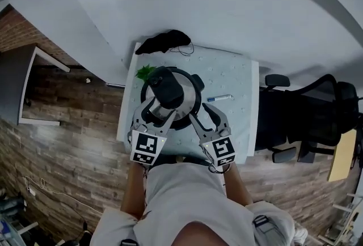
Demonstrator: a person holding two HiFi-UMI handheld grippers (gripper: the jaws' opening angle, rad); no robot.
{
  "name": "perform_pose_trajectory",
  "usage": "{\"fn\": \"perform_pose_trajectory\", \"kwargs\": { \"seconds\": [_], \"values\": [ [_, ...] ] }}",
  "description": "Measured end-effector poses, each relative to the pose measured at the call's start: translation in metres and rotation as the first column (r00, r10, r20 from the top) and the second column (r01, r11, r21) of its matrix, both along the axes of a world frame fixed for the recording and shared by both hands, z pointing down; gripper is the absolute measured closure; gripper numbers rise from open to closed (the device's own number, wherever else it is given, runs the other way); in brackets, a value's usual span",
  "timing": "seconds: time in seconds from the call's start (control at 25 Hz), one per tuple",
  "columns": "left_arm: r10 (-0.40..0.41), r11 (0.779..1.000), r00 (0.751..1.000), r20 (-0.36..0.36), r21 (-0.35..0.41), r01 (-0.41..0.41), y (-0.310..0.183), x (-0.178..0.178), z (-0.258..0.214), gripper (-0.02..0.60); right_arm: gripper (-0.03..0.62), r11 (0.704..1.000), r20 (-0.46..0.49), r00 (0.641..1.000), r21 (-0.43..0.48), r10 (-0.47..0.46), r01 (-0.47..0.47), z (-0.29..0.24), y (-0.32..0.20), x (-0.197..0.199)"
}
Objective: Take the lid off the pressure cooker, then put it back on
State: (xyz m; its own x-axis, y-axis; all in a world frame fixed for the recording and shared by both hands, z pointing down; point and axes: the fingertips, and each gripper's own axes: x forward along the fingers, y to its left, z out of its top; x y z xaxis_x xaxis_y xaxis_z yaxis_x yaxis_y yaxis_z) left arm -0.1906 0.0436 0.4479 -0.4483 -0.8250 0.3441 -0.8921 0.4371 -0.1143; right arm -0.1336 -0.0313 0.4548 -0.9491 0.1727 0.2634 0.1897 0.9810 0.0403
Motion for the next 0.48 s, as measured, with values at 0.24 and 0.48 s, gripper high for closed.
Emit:
{"fn": "perform_pose_trajectory", "kwargs": {
  "seconds": [0.24, 0.48],
  "values": [
    [0.129, 0.99, 0.99, -0.054, -0.058, -0.132, -0.017, -0.018, 0.023, 0.268, 0.391, 0.996, -0.027, 0.996, -0.006, 0.09, -0.09, 0.01, 0.001, -0.013],
    [0.212, 0.971, 0.971, -0.107, -0.093, -0.222, -0.03, -0.029, 0.045, 0.259, 0.391, 0.988, -0.062, 0.986, -0.004, 0.156, -0.157, 0.021, 0.002, -0.021]
  ]
}}
